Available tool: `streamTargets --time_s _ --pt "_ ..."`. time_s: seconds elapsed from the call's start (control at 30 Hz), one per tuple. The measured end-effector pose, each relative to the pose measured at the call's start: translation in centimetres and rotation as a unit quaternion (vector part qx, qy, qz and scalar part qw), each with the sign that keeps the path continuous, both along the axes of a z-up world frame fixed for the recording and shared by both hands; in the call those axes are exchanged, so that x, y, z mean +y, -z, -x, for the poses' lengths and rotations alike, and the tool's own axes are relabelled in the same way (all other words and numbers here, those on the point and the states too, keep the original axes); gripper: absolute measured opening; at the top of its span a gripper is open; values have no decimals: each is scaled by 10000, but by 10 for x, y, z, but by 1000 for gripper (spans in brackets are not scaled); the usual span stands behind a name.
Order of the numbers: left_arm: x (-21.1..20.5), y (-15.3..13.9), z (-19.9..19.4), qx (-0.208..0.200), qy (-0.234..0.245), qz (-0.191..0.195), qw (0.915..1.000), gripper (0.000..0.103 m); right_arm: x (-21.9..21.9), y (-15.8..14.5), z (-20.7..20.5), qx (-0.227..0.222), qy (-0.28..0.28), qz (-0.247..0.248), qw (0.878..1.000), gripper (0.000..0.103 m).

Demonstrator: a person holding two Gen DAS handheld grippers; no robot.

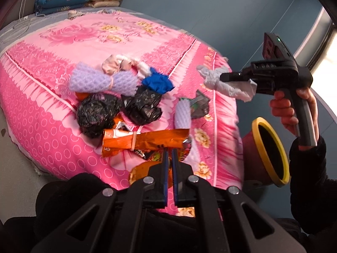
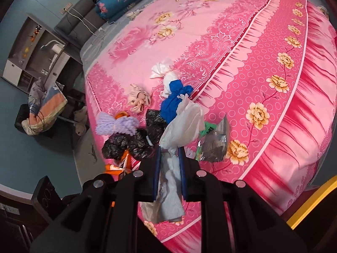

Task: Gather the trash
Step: 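Lift the white tissue with the right tool and carry it over the bin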

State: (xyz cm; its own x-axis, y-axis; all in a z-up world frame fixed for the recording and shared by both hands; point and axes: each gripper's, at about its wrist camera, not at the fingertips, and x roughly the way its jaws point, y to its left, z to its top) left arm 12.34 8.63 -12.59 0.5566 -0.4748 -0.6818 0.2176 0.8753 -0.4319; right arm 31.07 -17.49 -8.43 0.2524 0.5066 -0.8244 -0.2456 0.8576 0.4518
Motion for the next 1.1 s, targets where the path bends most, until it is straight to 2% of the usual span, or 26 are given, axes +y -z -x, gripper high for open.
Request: streamTargets --time_s 0.53,0.67,1.1 --pt "-18 -65 13 -617 161 -48 9980 3 -57 -50 82 -531 100 -658 9964 16" --pt "-27 -82 15 -743 245 47 9969 3 -83 -62 99 -712 287 -837 9935 16" --pt "-84 -130 19 -1141 737 -91 9907 3 -166 -90 141 -1300 1089 -1265 9774 16"
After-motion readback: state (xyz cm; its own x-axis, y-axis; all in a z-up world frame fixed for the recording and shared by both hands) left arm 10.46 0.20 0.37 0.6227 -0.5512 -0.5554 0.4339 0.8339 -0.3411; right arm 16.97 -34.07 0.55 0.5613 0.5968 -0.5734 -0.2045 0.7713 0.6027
